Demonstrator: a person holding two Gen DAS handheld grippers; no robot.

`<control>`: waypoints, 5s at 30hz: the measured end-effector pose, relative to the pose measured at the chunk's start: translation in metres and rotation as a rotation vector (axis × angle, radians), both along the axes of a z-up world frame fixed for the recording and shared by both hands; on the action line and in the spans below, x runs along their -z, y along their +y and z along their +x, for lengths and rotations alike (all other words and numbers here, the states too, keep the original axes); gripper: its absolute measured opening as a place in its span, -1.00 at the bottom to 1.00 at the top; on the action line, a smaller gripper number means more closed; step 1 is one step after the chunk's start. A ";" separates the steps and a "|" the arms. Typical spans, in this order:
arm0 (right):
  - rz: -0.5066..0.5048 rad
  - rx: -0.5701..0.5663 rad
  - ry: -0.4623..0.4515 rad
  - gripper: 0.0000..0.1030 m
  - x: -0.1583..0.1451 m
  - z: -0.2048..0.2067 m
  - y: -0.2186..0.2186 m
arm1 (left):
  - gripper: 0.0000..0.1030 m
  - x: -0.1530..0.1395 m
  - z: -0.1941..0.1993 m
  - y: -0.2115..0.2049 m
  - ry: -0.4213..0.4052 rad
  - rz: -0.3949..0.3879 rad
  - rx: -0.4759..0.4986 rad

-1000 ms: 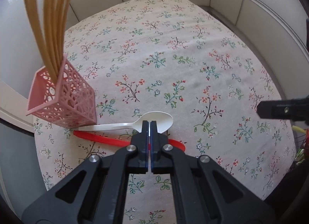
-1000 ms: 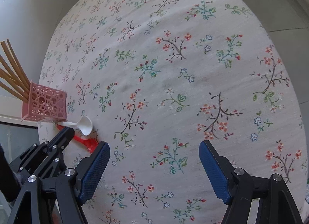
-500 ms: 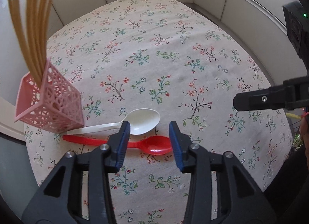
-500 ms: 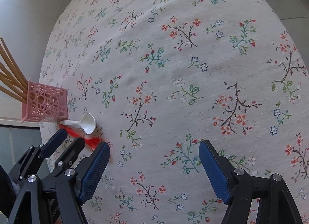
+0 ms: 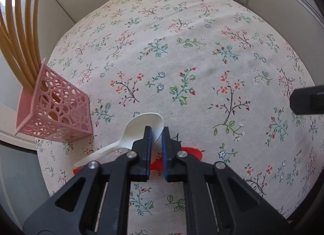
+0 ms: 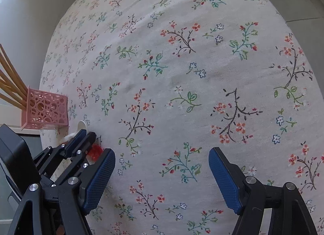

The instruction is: Organize utensils

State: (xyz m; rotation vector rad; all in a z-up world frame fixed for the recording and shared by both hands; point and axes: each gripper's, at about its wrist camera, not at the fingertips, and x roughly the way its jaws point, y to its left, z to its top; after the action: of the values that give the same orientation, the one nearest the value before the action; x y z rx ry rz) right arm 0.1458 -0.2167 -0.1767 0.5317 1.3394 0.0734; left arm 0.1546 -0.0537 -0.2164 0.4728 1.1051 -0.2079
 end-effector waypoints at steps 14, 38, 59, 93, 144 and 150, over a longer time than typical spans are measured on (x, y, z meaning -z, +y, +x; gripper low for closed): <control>0.089 -0.079 0.010 0.14 0.017 0.014 0.045 | -0.94 -0.080 -0.022 0.061 -0.105 -0.285 -0.123; 0.080 -0.086 -0.045 -0.90 0.039 0.045 0.094 | -0.95 -0.113 -0.025 0.132 -0.147 -0.486 -0.254; -0.154 -0.204 -0.551 -0.94 -0.119 0.002 0.124 | -0.95 -0.194 -0.035 0.169 -0.635 -0.763 -0.233; -0.324 -0.279 -0.791 -0.94 -0.210 0.004 0.190 | 0.19 -0.133 -0.009 0.197 -0.267 -0.392 -0.602; -0.640 0.013 -0.790 1.00 -0.285 -0.241 0.085 | 0.99 -0.265 -0.221 0.064 -0.537 -0.359 -0.307; -0.649 0.047 -0.788 1.00 -0.287 -0.254 0.077 | 0.99 -0.270 -0.236 0.060 -0.571 -0.352 -0.323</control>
State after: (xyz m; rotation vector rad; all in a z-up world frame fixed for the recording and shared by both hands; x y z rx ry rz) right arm -0.1086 -0.1397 0.1104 -0.0396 0.5201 -0.1747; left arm -0.0815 0.0068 0.0539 0.0225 0.5533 0.0228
